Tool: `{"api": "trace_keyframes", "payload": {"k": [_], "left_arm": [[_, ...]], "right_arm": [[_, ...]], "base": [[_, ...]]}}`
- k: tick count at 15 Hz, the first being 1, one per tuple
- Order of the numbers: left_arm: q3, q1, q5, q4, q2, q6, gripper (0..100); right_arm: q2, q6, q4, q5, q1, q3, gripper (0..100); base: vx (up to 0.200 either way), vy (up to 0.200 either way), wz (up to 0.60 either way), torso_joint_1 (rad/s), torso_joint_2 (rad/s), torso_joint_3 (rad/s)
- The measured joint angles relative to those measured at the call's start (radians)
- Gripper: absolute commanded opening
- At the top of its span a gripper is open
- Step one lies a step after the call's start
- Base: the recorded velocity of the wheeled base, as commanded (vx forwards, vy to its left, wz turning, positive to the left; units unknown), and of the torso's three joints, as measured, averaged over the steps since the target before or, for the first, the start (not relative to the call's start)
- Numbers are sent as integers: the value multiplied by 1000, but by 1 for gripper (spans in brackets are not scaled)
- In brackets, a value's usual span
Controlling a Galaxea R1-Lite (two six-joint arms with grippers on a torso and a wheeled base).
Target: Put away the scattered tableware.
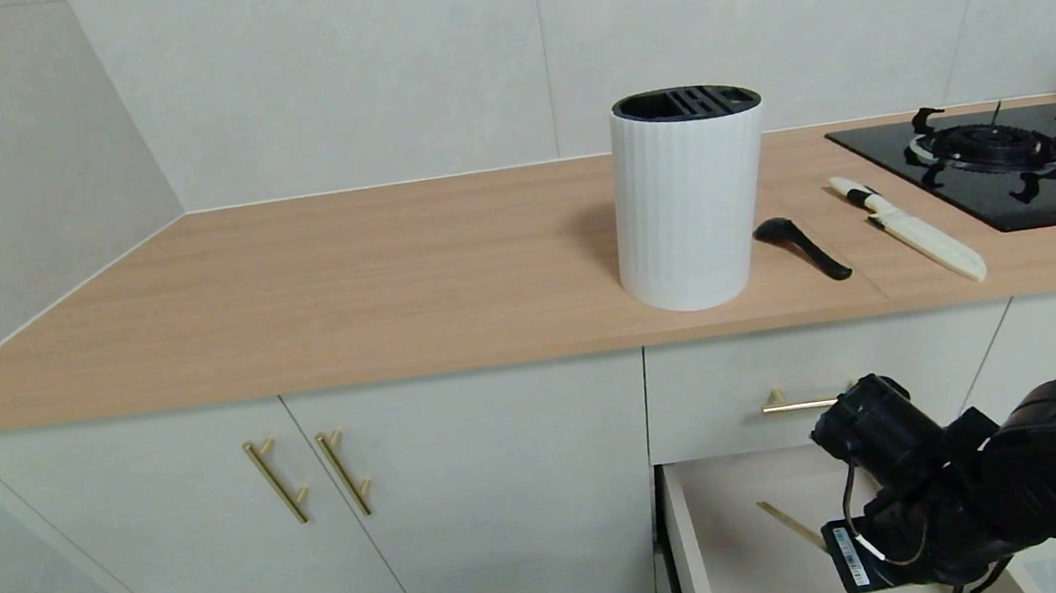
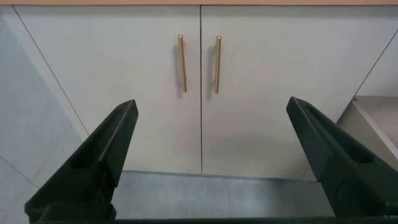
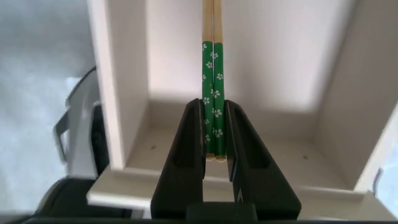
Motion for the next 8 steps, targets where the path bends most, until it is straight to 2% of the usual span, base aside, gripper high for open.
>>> {"api": "trace_keyframes", "payload": {"k": [8], "left_arm": [[0,0,0,1,0,0,100]], "right_arm": [[10,0,-7,-17,3,10,0]], "base": [[0,0,0,-152,436,275]]}}
